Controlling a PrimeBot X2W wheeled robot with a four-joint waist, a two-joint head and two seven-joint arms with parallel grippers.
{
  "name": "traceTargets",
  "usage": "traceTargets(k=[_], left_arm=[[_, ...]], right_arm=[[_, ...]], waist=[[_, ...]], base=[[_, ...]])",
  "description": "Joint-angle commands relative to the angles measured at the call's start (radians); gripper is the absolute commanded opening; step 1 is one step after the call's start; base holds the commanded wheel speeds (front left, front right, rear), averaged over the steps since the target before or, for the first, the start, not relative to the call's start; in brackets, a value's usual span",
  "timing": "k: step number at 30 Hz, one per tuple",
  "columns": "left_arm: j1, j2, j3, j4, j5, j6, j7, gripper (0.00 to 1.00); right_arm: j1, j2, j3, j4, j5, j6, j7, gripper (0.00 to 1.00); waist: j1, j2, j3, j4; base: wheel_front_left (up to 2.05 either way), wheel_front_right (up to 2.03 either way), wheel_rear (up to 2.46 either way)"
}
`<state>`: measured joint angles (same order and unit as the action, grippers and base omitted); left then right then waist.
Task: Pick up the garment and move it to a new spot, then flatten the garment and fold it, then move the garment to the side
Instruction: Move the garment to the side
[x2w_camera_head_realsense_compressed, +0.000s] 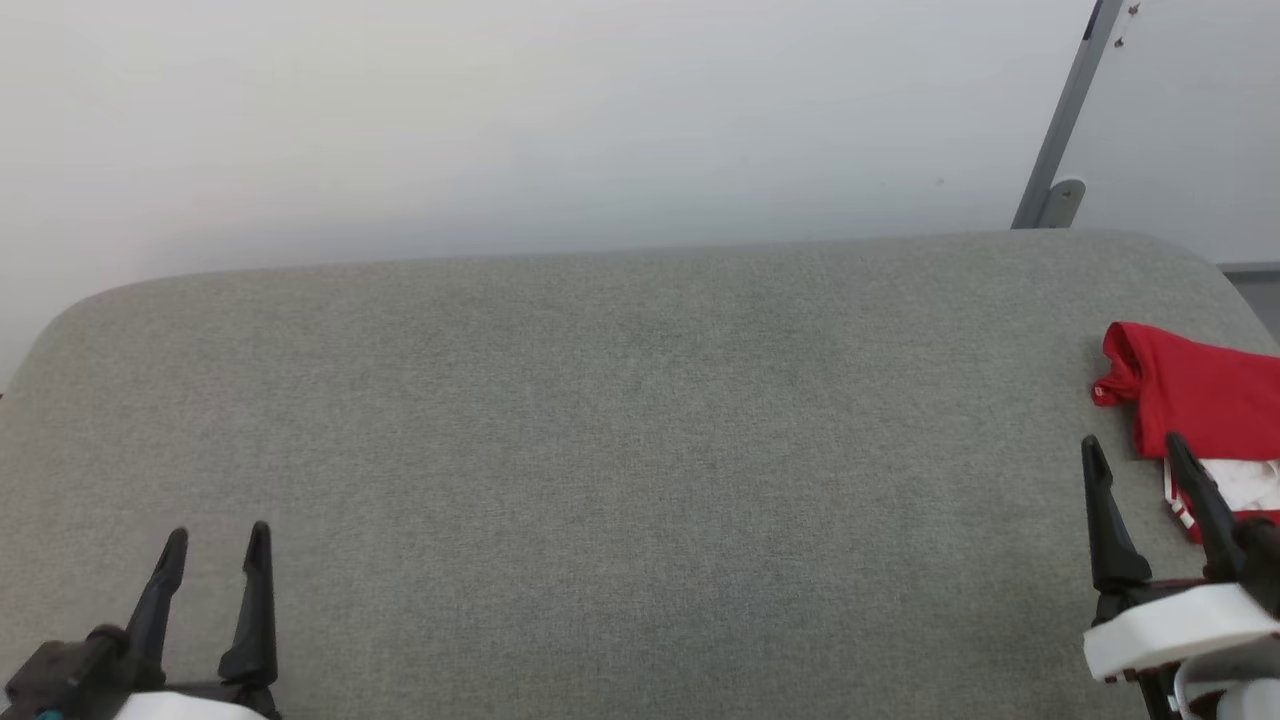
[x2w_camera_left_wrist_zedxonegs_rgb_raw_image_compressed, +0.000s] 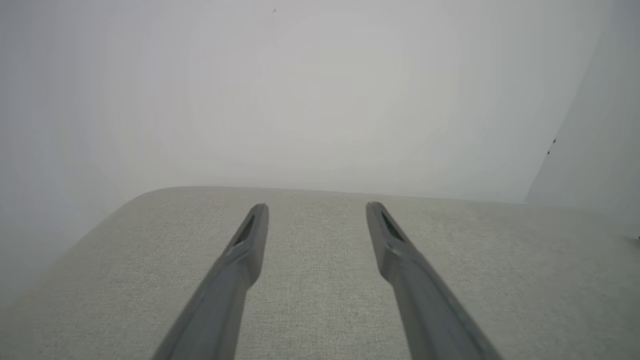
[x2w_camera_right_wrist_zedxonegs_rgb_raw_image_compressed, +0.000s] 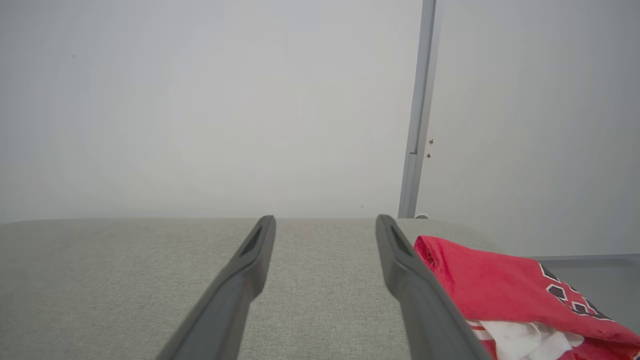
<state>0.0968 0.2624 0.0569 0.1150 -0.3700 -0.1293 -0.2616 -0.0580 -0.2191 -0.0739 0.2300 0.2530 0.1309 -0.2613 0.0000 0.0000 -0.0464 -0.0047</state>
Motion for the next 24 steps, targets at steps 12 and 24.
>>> traceTargets(k=[12, 24], left_arm=[[0.064, -0.006, 0.008, 0.000, -0.033, -0.002, -0.004, 1.00], [0.069, -0.008, -0.013, 0.011, -0.031, -0.002, -0.004, 1.00]], right_arm=[[0.114, 0.055, -0.041, -0.070, -0.035, 0.000, -0.005, 1.00], [0.150, 0.080, -0.043, -0.088, -0.031, 0.000, -0.005, 1.00]], waist=[[0.0000, 0.0000, -0.022, 0.024], [0.0000, 0.0000, -0.024, 0.037]], base=[[0.00, 0.00, 0.00], [0.00, 0.00, 0.00]])
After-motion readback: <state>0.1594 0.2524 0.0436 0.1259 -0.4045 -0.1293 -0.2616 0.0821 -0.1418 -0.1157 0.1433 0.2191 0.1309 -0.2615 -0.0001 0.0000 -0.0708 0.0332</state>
